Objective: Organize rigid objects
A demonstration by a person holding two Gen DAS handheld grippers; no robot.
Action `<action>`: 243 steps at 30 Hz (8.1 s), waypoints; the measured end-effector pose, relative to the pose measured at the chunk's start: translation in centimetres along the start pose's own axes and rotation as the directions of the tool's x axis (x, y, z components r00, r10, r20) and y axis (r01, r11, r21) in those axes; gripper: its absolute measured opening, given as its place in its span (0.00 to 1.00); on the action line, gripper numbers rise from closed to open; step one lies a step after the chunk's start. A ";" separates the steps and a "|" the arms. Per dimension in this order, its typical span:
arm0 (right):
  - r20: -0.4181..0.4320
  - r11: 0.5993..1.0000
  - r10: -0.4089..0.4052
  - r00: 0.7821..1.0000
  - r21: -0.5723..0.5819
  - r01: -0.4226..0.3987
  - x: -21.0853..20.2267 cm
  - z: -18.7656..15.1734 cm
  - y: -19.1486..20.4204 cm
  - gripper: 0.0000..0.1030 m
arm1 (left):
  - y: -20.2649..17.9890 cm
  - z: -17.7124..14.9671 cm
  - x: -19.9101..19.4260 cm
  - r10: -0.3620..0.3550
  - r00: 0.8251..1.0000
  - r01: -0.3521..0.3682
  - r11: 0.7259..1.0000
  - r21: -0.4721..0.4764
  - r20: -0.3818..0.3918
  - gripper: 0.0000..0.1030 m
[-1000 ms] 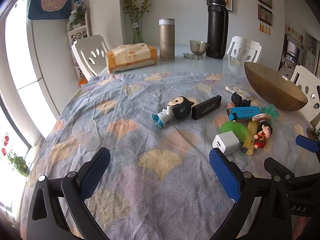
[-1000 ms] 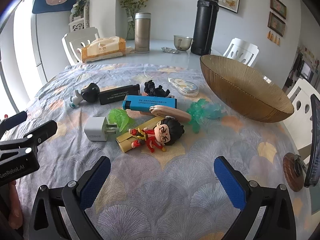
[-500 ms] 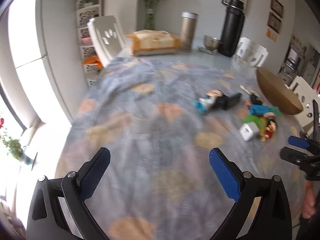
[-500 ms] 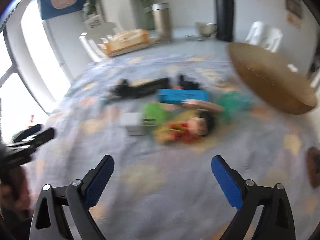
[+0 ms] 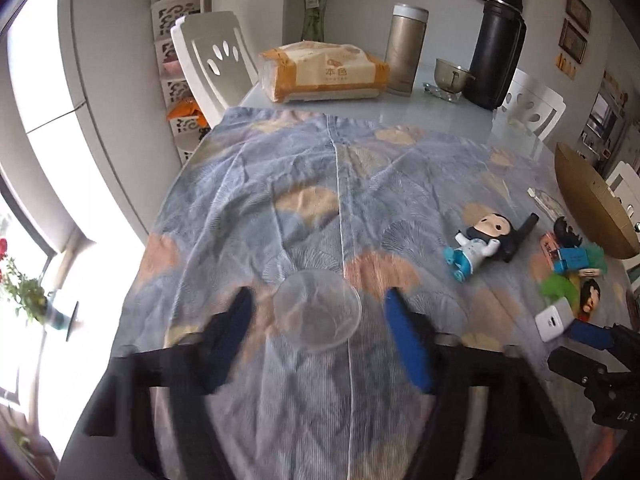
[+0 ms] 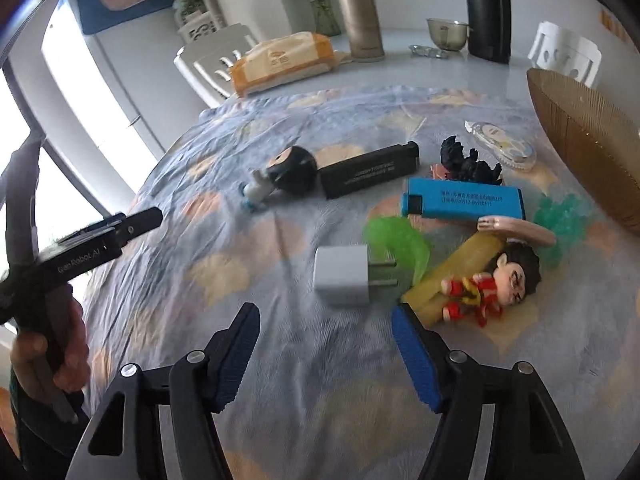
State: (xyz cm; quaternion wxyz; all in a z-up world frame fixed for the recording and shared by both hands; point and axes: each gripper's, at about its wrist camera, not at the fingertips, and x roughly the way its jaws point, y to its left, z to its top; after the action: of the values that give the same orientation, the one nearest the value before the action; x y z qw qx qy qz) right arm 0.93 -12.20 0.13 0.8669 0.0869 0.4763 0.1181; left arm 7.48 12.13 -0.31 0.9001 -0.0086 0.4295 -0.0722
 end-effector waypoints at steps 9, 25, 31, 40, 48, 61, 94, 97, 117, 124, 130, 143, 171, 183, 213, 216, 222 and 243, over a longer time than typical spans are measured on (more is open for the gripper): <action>0.070 0.993 -0.114 0.991 -0.027 0.116 1.1 0.1 0.6 0.32 | -0.1 -0.6 -0.4 -0.020 0.997 0.019 1.000 0.001 0.079 0.35; 0.180 0.999 0.019 0.984 -0.044 -0.012 -2.9 -1.8 0.4 0.31 | -4.2 -1.3 -3.1 0.025 0.988 -0.044 0.992 0.119 0.151 0.35; 0.155 0.995 0.034 0.987 -0.102 -0.019 -6.0 -3.8 -1.1 0.30 | -7.3 -1.8 -5.1 -0.018 0.984 -0.011 0.987 0.158 0.178 0.35; 0.064 0.995 0.061 0.996 -0.088 -0.055 -7.8 -7.3 -7.3 0.30 | -10.1 -4.3 -3.6 -0.100 0.987 0.081 0.986 0.144 0.129 0.35; 0.055 0.998 0.039 0.998 -0.041 -0.037 -7.5 -8.3 -6.9 0.65 | -10.7 -4.9 -4.2 -0.090 0.983 0.061 0.982 0.179 0.157 0.36; 0.102 0.953 -0.304 0.947 0.026 0.303 -6.8 -9.2 -3.2 0.34 | -11.3 -5.0 -4.3 -0.084 0.983 0.050 0.978 0.203 0.161 0.36; 0.201 0.906 -0.330 0.922 0.341 0.250 -13.7 5.1 -19.7 0.43 | -30.8 8.8 -0.1 -0.503 0.864 0.493 0.834 0.249 -0.027 0.62; 0.278 0.915 -0.330 0.902 0.328 0.234 -16.8 4.3 -18.4 0.45 | -27.9 8.7 -3.1 -0.522 0.852 0.502 0.832 0.235 0.029 0.62; 0.226 0.967 -0.202 0.953 0.199 0.158 -12.7 0.3 -13.9 0.63 | -14.3 1.3 -4.0 -0.345 0.938 0.338 0.932 0.127 0.032 0.62; 0.149 0.991 -0.078 0.986 0.115 0.061 -7.2 -1.6 -11.1 0.63 | -11.3 -3.1 -1.0 -0.255 0.967 0.255 0.967 0.028 -0.009 0.62; 0.186 0.997 -0.071 0.980 -0.018 0.075 -6.4 -2.7 -7.5 0.63 | -11.7 -3.6 -1.8 -0.191 0.979 0.187 0.980 0.067 0.067 0.65; 0.160 0.981 -0.166 0.973 -0.074 0.179 -4.8 -3.1 -6.2 0.63 | -11.6 -3.7 -1.4 -0.186 0.982 0.183 0.981 0.058 0.042 0.69; 0.206 0.973 -0.169 0.964 -0.121 0.197 -5.7 -3.7 -5.0 0.64 | -11.4 -3.4 -0.4 -0.081 0.996 0.080 0.996 0.030 0.022 0.69; 0.279 0.943 -0.205 0.938 -0.200 0.265 -6.3 -4.8 -3.1 0.82 | -12.8 -3.5 0.2 0.006 1.000 -0.005 0.995 0.102 -0.001 0.72; 0.241 0.972 -0.158 0.957 -0.134 0.194 -6.4 -4.2 -4.5 0.82 | -9.4 -1.7 1.0 -0.129 0.988 0.130 0.991 0.006 -0.084 0.72; 0.230 0.986 -0.127 0.965 -0.077 0.148 -6.6 -3.8 -5.8 0.82 | -9.1 0.1 1.6 -0.093 0.989 0.106 0.987 0.120 -0.112 0.72; 0.167 0.995 -0.039 0.985 0.097 0.023 -6.5 -3.0 -9.5 0.82 | -11.9 3.1 4.9 -0.114 0.984 0.153 0.935 0.319 -0.138 0.72; 0.073 0.937 0.017 0.997 0.348 -0.042 -3.0 0.8 -10.4 0.62 | -11.7 3.3 5.6 -0.205 0.976 0.217 0.931 0.294 -0.074 0.47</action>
State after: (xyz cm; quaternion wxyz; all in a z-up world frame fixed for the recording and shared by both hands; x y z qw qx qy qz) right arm 1.26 -23.08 0.23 0.8518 0.2505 0.4582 0.0417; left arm 12.12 -0.33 -1.66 0.8688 0.0839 0.4287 -0.2332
